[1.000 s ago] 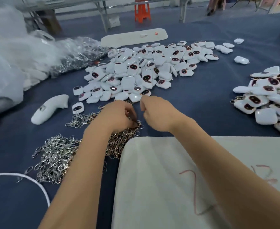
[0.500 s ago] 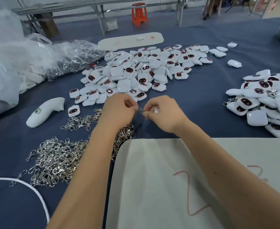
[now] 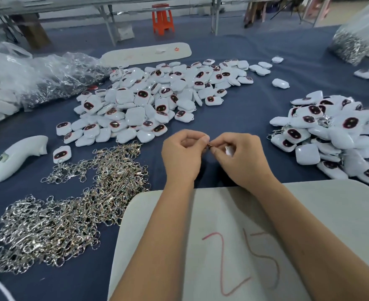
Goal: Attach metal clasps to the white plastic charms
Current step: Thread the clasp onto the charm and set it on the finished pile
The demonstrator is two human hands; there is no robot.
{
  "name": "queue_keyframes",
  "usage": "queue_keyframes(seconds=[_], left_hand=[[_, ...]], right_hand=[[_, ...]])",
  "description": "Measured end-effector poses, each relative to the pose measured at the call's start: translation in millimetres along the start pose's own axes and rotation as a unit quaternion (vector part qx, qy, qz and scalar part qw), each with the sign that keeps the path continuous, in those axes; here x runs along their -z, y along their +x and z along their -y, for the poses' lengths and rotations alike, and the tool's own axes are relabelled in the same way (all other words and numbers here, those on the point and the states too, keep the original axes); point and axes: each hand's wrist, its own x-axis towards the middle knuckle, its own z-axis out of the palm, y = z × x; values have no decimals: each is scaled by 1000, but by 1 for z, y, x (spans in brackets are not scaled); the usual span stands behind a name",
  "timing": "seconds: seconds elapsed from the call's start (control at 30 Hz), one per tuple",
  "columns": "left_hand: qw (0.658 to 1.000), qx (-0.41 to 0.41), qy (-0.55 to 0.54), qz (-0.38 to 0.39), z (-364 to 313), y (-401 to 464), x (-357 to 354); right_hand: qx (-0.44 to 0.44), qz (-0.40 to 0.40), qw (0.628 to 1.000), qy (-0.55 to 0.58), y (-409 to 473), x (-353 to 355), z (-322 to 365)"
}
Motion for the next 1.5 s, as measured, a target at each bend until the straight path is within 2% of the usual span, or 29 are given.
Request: queue_keyframes(seconds=[0.17, 0.27, 0.67, 0.9, 1.2, 1.4, 1.5], left_hand=[[998, -17, -52, 13, 1, 4, 1], [998, -5, -46, 48, 1, 8, 3], [991, -101, 40, 82, 3, 7, 1], [989, -105, 35, 102, 2, 7, 1], [978, -139, 61, 143, 1, 7, 3], [975, -138, 70, 160, 2, 7, 5], [971, -147, 82, 167, 3, 8, 7]], right_hand=[[-13, 9, 995, 94, 4, 5, -7], [-31, -36, 990, 132, 5, 5, -9], [-29, -35, 990, 137, 5, 2, -13], [-49, -61, 982, 174, 7, 4, -14], [-56, -23, 980, 188, 6, 5, -14], [-43, -21, 984, 171, 4, 5, -11], [-6, -40, 991, 126, 1, 5, -5]])
